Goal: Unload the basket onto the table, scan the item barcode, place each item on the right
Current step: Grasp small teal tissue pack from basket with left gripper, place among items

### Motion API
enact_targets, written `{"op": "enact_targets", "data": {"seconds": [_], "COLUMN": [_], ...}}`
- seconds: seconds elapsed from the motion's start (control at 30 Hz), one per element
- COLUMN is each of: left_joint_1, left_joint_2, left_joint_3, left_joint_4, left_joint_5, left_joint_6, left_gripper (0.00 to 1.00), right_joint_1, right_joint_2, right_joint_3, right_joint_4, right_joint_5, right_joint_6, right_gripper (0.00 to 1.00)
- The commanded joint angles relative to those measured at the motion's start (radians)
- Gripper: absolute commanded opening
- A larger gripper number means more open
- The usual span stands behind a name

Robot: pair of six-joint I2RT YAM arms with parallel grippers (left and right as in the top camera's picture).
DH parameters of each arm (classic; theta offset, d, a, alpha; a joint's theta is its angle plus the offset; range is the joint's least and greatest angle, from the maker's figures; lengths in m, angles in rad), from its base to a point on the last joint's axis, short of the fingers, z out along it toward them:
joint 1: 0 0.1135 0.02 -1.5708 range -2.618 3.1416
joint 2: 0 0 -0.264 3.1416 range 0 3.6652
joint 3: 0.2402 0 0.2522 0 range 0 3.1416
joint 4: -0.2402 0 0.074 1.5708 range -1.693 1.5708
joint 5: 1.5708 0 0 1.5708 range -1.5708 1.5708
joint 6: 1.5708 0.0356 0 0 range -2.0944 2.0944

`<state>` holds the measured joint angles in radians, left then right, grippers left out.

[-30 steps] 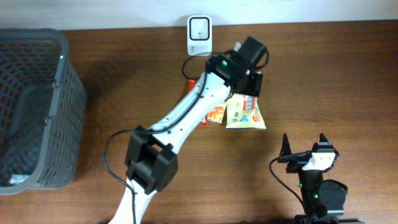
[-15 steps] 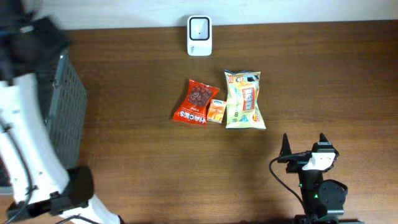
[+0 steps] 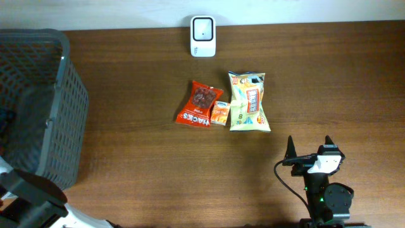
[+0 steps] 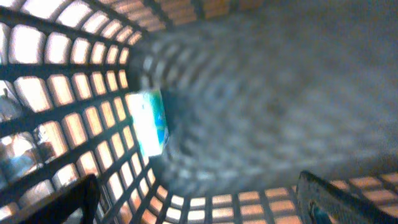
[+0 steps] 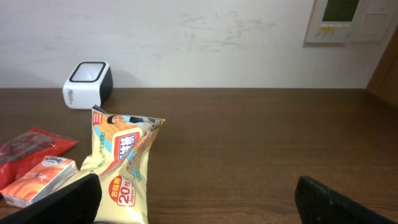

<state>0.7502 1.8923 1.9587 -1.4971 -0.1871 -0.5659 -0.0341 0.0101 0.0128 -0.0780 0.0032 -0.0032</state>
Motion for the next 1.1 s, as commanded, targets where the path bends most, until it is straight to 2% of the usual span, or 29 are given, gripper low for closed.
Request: {"op": "enact_targets", "data": {"seconds": [0.0, 0.07, 0.17, 0.27, 0.43, 0.57, 0.63, 0.7, 0.77, 0.8, 0.83, 0.97, 1.07], "left_joint_1": [-0.004, -0.003, -0.003, -0.003, -0.003, -0.003, -0.003, -0.003, -0.003, -0.003, -0.003, -0.003, -0.004], "left_joint_2": [-0.009, -0.009, -0.009, -0.009, -0.008, -0.008, -0.008, -0.008, -0.008, -0.008, -0.008, -0.009, -0.016], "left_joint_3": [-0.229, -0.315, -0.408, -0.462, -0.547, -0.623, -0.650, -0.657, -0.657, -0.657, -0.654, -0.541, -0.355], "left_joint_4": [0.145, 0.211, 0.259, 0.283, 0.338, 0.404, 0.431, 0.449, 0.463, 0.468, 0.469, 0.395, 0.274], "left_joint_5": [0.005, -0.026, -0.168, -0.267, -0.307, -0.307, -0.307, -0.307, -0.304, -0.299, -0.289, -0.210, -0.190], "left_joint_6": [-0.010, -0.019, -0.078, -0.078, -0.097, -0.097, -0.097, -0.097, -0.096, -0.096, -0.096, -0.092, -0.093], "left_gripper": [0.95, 0.93, 0.92, 0.92, 0.91, 0.84, 0.68, 0.41, 0.23, 0.09, 0.00, 0.00, 0.00], "right_joint_1": [-0.006, -0.006, -0.006, -0.006, -0.006, -0.006, -0.006, -0.006, -0.006, -0.006, -0.006, -0.006, -0.006], "right_joint_2": [-0.006, -0.006, -0.006, -0.006, -0.006, -0.006, -0.006, -0.006, -0.006, -0.006, -0.006, -0.006, -0.006], "right_joint_3": [-0.007, -0.007, -0.007, -0.007, -0.007, -0.007, -0.007, -0.007, -0.007, -0.007, -0.007, -0.007, -0.007], "right_joint_4": [-0.004, -0.004, -0.004, -0.004, -0.004, -0.004, -0.004, -0.004, -0.004, -0.004, -0.004, -0.004, -0.004], "right_joint_5": [0.006, 0.006, 0.006, 0.006, 0.006, 0.006, 0.006, 0.006, 0.006, 0.006, 0.006, 0.006, 0.006], "right_joint_6": [0.003, 0.003, 0.003, 0.003, 0.003, 0.003, 0.003, 0.003, 0.003, 0.003, 0.003, 0.003, 0.003], "right_gripper": [0.98, 0.98, 0.98, 0.98, 0.99, 0.98, 0.99, 0.98, 0.99, 0.98, 0.99, 0.99, 0.99]}}
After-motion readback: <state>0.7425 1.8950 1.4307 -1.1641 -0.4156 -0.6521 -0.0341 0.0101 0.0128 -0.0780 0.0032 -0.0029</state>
